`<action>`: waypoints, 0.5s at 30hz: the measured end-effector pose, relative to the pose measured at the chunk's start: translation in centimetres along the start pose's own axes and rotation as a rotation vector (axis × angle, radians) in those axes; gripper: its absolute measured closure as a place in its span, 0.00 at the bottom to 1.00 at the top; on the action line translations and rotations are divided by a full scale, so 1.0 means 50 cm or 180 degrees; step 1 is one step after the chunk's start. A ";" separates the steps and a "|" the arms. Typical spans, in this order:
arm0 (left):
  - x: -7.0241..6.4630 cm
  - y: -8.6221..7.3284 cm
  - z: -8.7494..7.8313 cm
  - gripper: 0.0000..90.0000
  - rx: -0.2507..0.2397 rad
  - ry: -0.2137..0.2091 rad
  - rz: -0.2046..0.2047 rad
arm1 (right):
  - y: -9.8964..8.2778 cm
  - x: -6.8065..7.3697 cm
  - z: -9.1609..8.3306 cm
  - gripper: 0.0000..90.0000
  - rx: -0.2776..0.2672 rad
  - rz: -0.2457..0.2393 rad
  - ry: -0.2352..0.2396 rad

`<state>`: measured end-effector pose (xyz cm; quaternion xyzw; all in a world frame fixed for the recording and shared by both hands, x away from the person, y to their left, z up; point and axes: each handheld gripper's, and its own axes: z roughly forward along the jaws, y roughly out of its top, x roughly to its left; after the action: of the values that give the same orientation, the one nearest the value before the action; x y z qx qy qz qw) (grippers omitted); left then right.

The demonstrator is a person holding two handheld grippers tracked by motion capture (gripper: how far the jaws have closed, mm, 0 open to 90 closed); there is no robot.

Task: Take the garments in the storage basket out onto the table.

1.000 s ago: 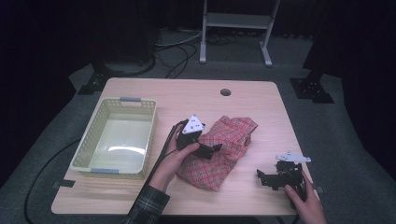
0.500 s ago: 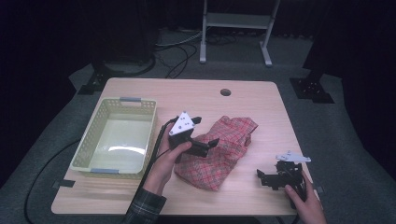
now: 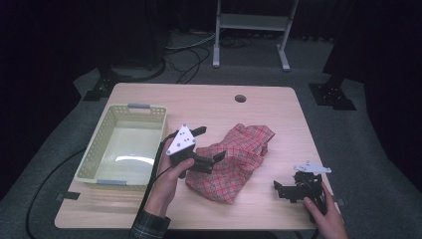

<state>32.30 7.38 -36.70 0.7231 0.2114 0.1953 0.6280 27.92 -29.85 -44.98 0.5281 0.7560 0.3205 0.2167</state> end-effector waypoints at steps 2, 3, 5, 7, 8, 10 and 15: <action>-0.001 -0.002 -0.006 0.02 -0.0021 0.0006 0.0001 | 0.000 0.000 0.000 0.00 0.0000 0.0000 0.0000; -0.003 -0.004 -0.012 0.02 -0.0038 0.0011 0.0005 | 0.000 0.000 0.000 0.00 0.0000 0.0001 0.0000; -0.007 -0.009 -0.021 0.02 -0.0093 0.0050 0.0009 | 0.000 0.000 0.000 0.00 0.0000 0.0001 0.0000; -0.010 -0.014 -0.027 0.02 -0.0108 0.0060 0.0021 | 0.000 0.000 0.000 0.00 0.0000 0.0001 0.0000; -0.012 -0.018 -0.030 0.02 -0.0112 0.0064 0.0024 | 0.000 0.000 0.000 0.00 0.0000 0.0001 0.0000; -0.014 -0.023 -0.034 0.02 -0.0113 0.0068 0.0030 | 0.000 0.000 0.000 0.00 0.0000 0.0000 0.0000; -0.021 -0.046 -0.047 0.02 -0.0149 0.0074 0.0013 | 0.000 0.000 0.000 0.00 -0.0001 0.0002 0.0000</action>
<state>29.98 9.04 -38.70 0.7063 0.2126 0.2099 0.6418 27.92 -29.85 -44.98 0.5282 0.7558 0.3206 0.2167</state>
